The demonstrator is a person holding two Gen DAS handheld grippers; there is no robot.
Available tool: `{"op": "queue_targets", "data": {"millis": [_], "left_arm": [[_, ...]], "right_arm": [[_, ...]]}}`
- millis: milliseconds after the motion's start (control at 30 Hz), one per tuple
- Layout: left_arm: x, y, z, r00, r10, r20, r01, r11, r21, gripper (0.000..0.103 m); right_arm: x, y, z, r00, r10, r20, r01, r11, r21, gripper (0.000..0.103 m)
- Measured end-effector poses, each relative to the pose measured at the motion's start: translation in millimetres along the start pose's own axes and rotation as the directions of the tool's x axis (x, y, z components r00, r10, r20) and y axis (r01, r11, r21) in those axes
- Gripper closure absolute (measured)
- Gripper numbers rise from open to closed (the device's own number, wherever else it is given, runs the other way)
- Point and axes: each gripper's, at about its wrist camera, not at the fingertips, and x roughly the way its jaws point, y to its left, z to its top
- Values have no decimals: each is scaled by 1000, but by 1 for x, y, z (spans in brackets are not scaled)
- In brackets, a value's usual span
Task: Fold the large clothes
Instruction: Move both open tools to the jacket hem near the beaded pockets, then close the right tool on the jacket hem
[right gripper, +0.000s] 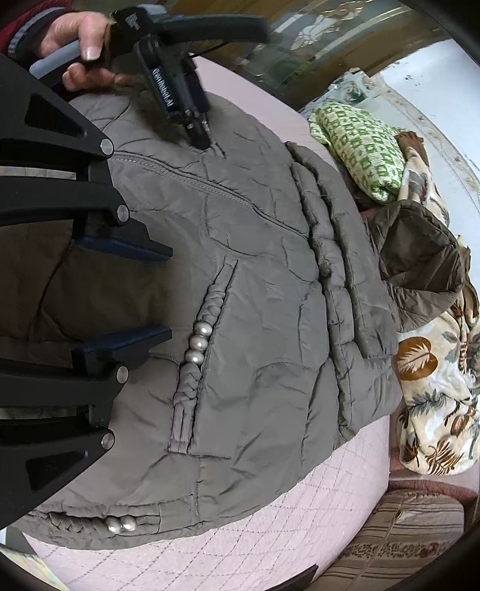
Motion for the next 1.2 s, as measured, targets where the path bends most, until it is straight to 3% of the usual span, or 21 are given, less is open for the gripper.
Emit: {"op": "queue_targets", "data": {"millis": [267, 367, 467, 633, 733, 833, 1033, 1133, 1200], "left_arm": [[-20, 4, 58, 989, -9, 145, 12, 1000, -20, 18], [-17, 13, 88, 982, 4, 189, 6, 999, -53, 18], [-8, 27, 112, 978, -3, 211, 23, 995, -93, 18], [11, 53, 118, 976, -11, 216, 42, 989, -142, 18], [19, 63, 127, 977, -15, 214, 44, 990, -131, 18], [24, 74, 137, 971, 30, 236, 5, 989, -147, 18], [23, 92, 152, 962, 20, 272, 39, 977, -210, 18], [21, 94, 157, 956, 44, 291, 14, 981, -193, 18], [20, 97, 157, 955, 54, 292, 7, 979, -206, 18]], "right_arm": [[-12, 9, 3, 997, 1, 80, 2, 999, -39, 62], [-11, 14, 5, 998, 2, 68, 1, 999, -54, 62], [-9, 17, 11, 999, 1, 52, 1, 999, -47, 62], [-11, 20, 41, 998, 39, 50, -41, 999, 22, 62], [-14, 28, 69, 997, 43, 57, -45, 998, 40, 62], [-15, 40, 109, 995, 81, 63, -85, 995, 59, 62], [-24, 79, 200, 989, 105, 104, -111, 993, 47, 61], [-30, 104, 250, 987, 83, 135, -85, 996, 11, 52], [-29, 114, 284, 986, 74, 149, -78, 997, 20, 52]]}}
